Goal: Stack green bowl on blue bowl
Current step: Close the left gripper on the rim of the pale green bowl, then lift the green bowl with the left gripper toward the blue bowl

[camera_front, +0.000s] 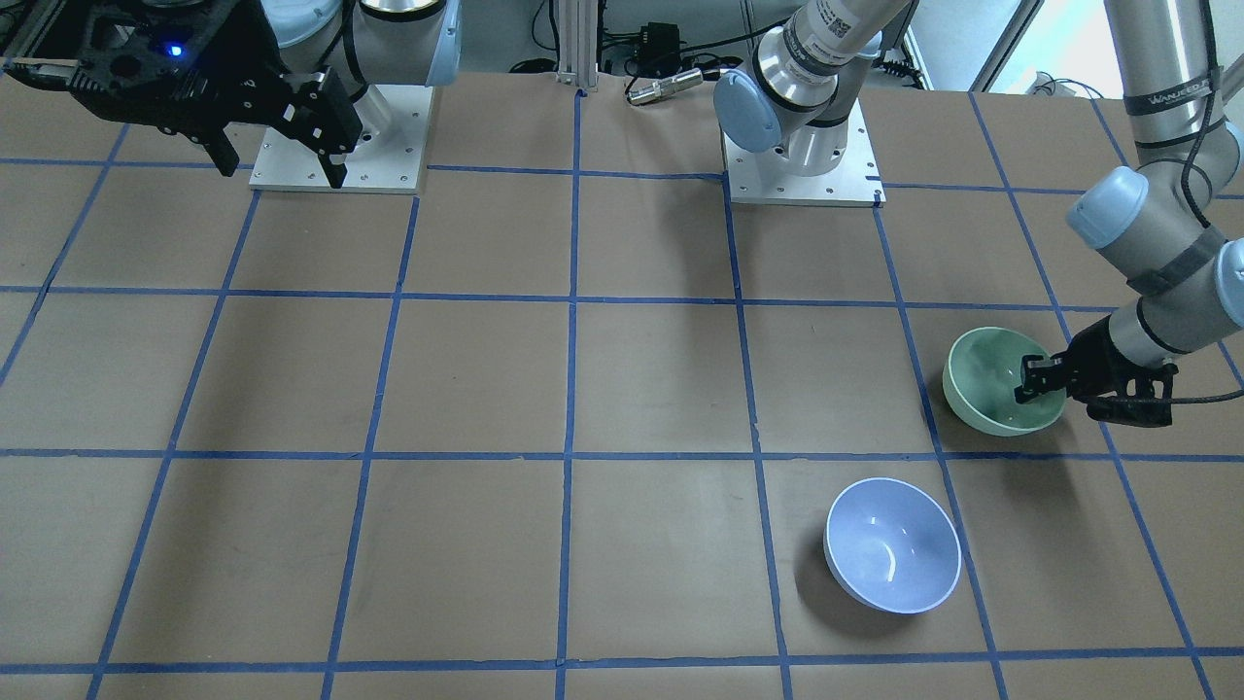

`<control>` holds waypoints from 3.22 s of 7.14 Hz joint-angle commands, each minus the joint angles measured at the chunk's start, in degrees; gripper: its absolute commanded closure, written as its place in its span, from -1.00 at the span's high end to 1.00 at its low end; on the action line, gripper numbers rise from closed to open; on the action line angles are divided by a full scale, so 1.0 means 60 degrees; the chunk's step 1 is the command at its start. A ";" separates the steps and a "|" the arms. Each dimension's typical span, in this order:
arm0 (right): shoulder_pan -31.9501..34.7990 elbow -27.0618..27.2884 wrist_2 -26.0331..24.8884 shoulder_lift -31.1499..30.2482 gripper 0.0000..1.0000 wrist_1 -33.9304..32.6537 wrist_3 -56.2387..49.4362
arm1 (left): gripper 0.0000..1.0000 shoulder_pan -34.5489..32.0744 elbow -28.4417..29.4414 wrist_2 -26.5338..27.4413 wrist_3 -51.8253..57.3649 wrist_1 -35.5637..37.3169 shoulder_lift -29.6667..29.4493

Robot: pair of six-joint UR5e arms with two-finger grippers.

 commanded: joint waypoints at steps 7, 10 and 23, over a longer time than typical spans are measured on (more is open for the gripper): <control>0.0000 -0.0002 0.0000 0.0000 1.00 -0.0011 0.0000 | -1.00 -0.0278 0.1293 -0.0186 -0.0391 -0.1603 0.0542; 0.0000 -0.0002 0.0000 0.0000 1.00 -0.0011 0.0000 | -1.00 -0.0525 0.2216 -0.0885 -0.0449 -0.2803 0.0747; 0.0000 -0.0002 0.0000 0.0000 1.00 -0.0011 0.0000 | -1.00 -0.3354 0.5208 -0.2429 -0.4727 -0.3293 -0.1507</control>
